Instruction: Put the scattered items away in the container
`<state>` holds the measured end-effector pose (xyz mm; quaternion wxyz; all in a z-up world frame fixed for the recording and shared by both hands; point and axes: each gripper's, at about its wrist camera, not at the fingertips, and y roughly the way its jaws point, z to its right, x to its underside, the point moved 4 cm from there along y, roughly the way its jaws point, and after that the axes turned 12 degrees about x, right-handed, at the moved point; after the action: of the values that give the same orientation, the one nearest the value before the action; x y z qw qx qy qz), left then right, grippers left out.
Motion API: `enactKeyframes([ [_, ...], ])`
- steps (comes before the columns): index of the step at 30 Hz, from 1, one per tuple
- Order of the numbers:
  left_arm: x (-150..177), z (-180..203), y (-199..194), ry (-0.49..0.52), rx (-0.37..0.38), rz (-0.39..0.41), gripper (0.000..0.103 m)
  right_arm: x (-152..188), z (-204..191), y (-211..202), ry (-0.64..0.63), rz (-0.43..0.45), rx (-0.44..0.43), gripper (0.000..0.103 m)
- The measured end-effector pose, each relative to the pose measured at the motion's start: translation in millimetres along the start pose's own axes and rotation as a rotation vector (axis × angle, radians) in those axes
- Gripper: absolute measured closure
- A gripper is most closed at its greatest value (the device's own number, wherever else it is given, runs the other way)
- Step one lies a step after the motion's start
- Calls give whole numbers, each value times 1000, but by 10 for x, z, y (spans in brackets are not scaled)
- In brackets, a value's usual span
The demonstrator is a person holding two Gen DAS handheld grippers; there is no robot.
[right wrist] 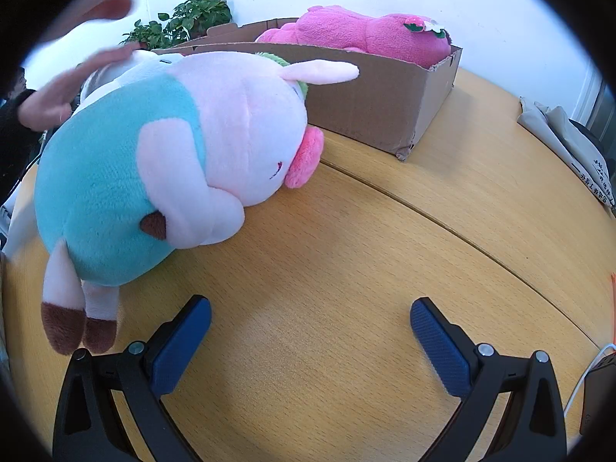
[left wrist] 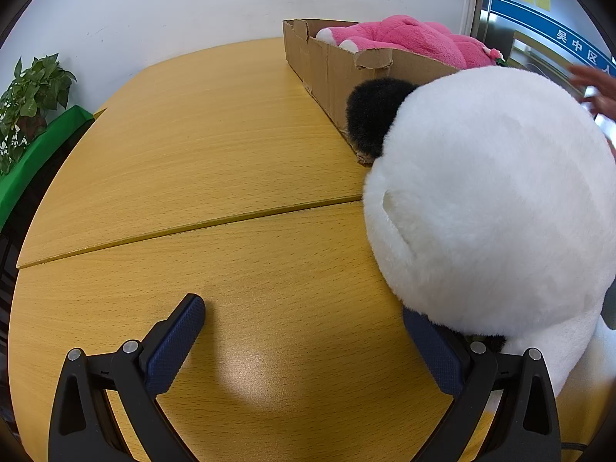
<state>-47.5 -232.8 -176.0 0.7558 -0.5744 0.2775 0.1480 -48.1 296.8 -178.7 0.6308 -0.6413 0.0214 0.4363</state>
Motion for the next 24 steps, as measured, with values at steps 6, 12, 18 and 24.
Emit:
enactKeyframes([
  [6,-55,-41,-9,0,0,0,0,6,0,-2,0,0,0,0],
  [12,-38,-15,-8,0,0,0,0,16,-8,-11,0,0,0,0],
  [18,-71,-32,-3,1,0,0,0,8,-2,-5,0,0,0,0],
  [24,-30,1,-3,1,0,0,0,0,5,3,0,-1,-1,0],
])
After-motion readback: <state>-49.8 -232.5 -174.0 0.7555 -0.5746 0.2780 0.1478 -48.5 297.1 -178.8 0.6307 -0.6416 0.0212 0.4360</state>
